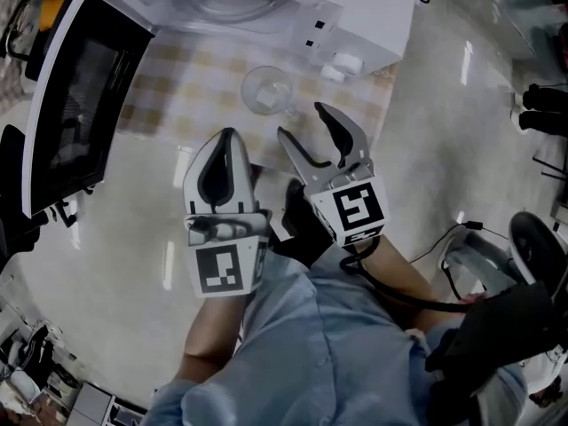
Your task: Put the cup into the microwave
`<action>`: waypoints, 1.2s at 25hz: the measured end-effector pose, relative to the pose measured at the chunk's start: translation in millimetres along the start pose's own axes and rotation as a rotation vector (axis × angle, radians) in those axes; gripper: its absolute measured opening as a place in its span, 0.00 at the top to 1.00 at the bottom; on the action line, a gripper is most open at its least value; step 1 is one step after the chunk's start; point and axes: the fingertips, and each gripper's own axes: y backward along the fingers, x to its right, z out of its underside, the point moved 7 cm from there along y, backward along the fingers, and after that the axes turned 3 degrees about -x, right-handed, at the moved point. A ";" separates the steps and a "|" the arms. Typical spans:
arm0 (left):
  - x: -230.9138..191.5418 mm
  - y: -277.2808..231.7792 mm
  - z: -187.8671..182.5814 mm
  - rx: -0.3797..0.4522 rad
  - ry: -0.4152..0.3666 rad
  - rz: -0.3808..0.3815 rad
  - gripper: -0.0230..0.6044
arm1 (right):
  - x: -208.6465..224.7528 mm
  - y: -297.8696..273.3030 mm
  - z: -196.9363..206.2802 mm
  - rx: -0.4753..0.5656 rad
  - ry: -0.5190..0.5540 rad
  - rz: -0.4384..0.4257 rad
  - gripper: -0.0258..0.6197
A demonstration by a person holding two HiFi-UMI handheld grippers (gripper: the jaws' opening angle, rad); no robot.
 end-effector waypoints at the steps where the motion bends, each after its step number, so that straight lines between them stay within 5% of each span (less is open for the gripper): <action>1: -4.4 -2.3 4.1 0.002 0.005 -0.004 0.95 | -1.2 -5.4 5.4 -0.001 -0.003 -0.013 0.55; 8: -29.2 -16.7 31.7 -0.007 0.017 -0.017 0.95 | -5.9 -37.9 41.4 -0.030 -0.008 -0.054 0.28; 30: -70.0 -32.6 34.2 -0.077 0.087 -0.037 0.95 | -4.5 -82.9 24.4 -0.092 0.064 -0.024 0.24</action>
